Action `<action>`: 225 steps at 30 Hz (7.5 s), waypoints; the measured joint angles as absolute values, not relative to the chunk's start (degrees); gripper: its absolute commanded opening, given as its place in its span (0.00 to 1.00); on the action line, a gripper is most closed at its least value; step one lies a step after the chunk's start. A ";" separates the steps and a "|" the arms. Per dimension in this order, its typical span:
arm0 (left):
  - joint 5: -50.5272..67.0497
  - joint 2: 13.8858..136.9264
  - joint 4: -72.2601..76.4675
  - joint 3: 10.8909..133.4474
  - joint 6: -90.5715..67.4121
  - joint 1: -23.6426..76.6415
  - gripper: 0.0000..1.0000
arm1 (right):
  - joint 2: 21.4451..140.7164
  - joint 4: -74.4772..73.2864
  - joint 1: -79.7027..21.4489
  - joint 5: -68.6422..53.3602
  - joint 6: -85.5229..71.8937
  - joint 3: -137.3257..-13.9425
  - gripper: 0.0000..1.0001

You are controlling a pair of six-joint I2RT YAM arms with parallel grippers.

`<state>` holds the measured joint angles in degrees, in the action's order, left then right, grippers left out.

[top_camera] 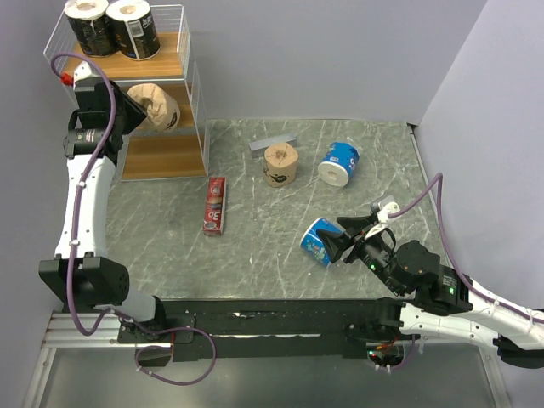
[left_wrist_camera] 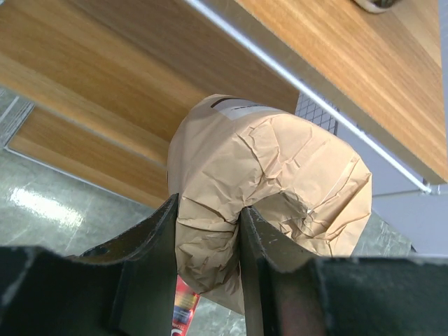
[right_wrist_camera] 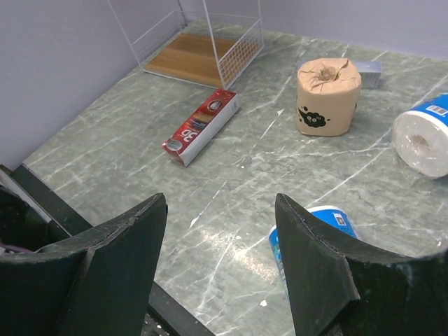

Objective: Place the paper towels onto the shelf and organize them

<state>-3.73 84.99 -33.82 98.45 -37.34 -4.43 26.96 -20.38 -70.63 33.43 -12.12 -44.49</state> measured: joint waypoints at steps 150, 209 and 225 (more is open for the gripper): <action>5.10 59.51 -21.10 51.55 -30.55 7.51 0.98 | 123.13 -23.55 -22.50 -4.60 -7.77 -105.49 0.45; -6.66 84.90 -24.99 61.25 -37.50 31.05 0.40 | 68.62 -19.55 -39.31 9.37 -11.35 -61.76 0.76; -8.47 72.97 -32.56 77.30 -32.47 2.83 0.41 | 61.54 -19.68 -39.05 10.55 -10.83 -58.70 0.77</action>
<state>-8.47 72.97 -32.56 77.30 -32.47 2.83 61.54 -19.68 -39.05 10.55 -10.83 -58.70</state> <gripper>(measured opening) 0.424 0.768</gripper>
